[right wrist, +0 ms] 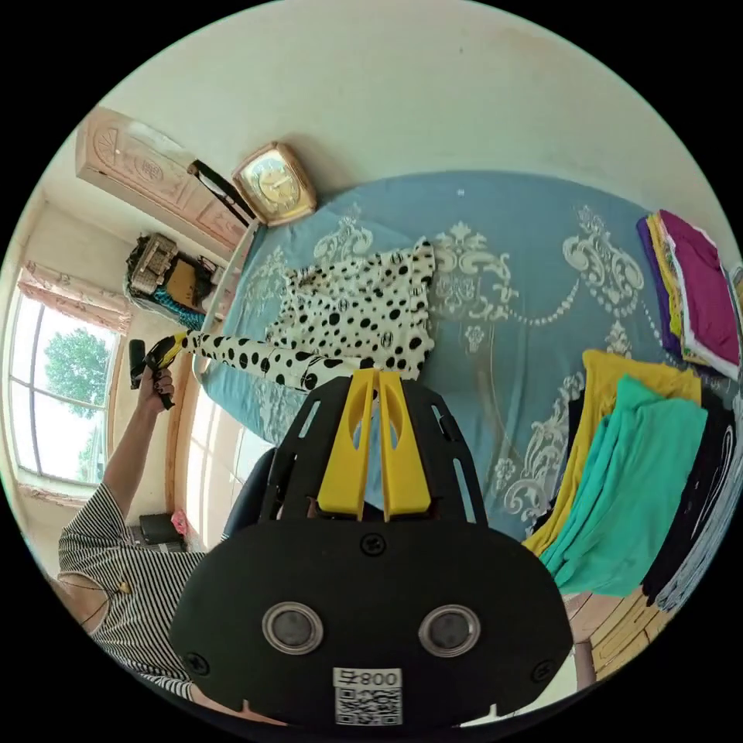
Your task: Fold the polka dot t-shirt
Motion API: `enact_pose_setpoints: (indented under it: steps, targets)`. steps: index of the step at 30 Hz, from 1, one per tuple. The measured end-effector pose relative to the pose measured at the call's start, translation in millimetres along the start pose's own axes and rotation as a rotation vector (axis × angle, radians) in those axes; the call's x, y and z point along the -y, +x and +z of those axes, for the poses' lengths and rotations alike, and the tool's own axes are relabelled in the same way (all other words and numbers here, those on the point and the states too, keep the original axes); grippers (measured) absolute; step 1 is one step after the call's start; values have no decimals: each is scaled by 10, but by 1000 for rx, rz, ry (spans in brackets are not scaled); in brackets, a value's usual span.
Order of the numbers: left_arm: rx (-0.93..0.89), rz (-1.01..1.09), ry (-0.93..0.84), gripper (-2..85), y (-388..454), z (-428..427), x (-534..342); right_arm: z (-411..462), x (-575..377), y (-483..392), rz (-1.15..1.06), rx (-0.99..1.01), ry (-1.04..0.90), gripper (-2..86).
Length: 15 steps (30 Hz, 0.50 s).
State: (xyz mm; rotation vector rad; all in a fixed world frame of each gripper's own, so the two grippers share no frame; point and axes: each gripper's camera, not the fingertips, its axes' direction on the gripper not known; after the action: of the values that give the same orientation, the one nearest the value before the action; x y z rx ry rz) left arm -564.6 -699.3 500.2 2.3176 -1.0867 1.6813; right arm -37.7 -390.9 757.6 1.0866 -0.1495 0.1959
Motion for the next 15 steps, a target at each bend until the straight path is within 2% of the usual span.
enact_pose_setpoints:
  steps: [4, 8, 11, 15]
  targets:
    - [6, 297, 160, 11, 1138, -469, 576, -1697, 696, -628, -111, 30, 335, 4]
    - [-1, 489, 230, 11, 1814, -853, 491, -2866, 518, -1262, -261, 8, 541, 4]
    - [13, 575, 240, 12, 2056, -1035, 137, -3101, 51, -1451, -333, 62, 609, 4]
    - [14, 581, 159, 12, 1942, -1057, -487, -2862, -539, -1461, -361, 74, 554, 5]
